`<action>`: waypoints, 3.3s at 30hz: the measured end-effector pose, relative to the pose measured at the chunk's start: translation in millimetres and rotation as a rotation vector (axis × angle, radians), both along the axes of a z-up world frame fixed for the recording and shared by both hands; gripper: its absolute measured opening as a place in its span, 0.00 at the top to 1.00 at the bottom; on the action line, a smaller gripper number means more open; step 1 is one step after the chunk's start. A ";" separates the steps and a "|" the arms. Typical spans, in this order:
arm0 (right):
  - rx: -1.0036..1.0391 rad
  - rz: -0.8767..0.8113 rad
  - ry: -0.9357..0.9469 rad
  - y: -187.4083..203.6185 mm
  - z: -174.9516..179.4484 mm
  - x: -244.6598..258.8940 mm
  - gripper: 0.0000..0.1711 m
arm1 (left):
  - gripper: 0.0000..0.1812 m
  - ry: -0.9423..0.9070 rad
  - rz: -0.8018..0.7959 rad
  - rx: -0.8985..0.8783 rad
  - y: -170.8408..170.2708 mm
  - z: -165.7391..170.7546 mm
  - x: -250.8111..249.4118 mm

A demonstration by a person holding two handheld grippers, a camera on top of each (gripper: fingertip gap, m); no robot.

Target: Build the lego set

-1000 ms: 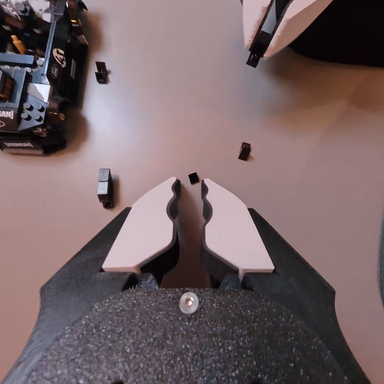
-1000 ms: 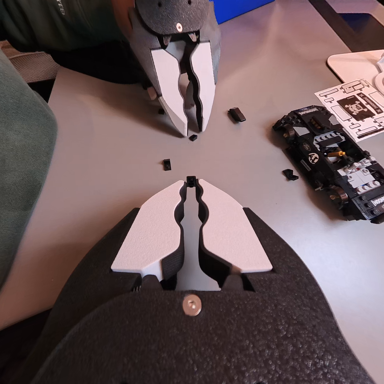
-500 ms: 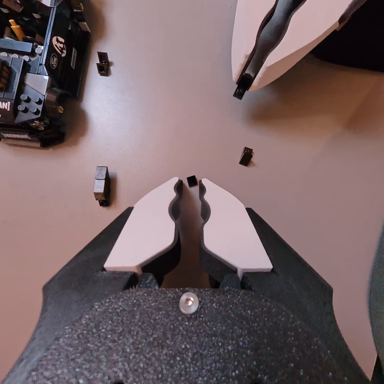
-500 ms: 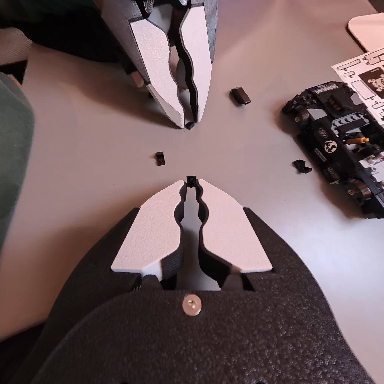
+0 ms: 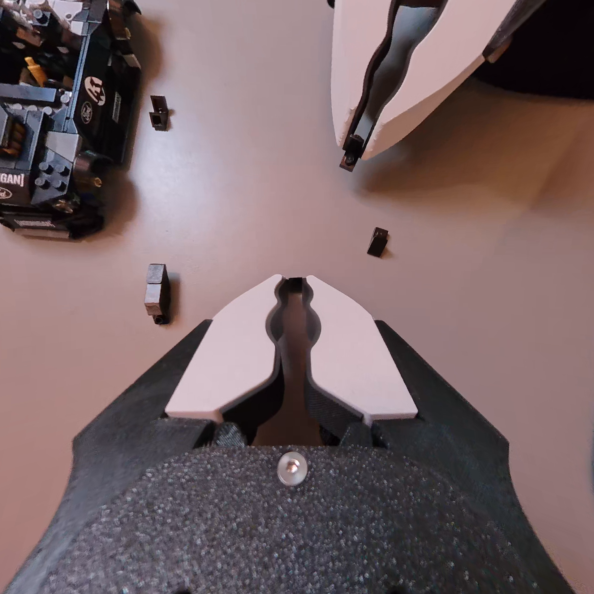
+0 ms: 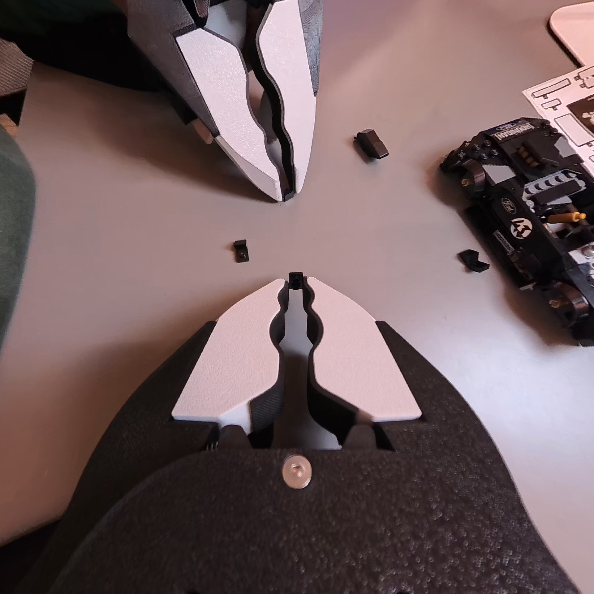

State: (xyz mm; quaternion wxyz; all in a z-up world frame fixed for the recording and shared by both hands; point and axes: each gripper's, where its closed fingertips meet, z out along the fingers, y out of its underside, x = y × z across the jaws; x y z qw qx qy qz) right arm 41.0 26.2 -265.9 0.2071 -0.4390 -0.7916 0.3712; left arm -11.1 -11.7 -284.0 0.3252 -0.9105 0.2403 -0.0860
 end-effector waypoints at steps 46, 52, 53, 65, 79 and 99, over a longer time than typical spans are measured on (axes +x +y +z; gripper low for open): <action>0.122 0.122 -0.074 -21.7 -14.9 -23.3 0.93 | 0.95 -0.071 -0.251 0.099 11.9 4.5 30.5; 0.124 0.133 -0.064 -23.6 -14.9 -23.9 0.95 | 0.95 -0.096 -0.238 0.085 14.0 4.3 31.3; 0.122 0.135 -0.063 -24.2 -14.9 -24.1 0.95 | 0.95 -0.103 -0.235 0.080 14.1 4.3 31.6; 0.139 0.136 -0.057 -23.4 -16.0 -24.6 0.96 | 0.94 -0.168 -0.200 -0.036 14.6 2.0 32.2; 0.130 0.149 -0.050 -20.1 -14.9 -21.7 0.95 | 0.93 -0.161 -0.248 -0.103 13.7 -0.2 32.0; -0.001 0.162 -0.028 -26.7 -8.4 -23.6 0.98 | 0.93 -0.135 -0.258 -0.051 13.8 0.5 33.3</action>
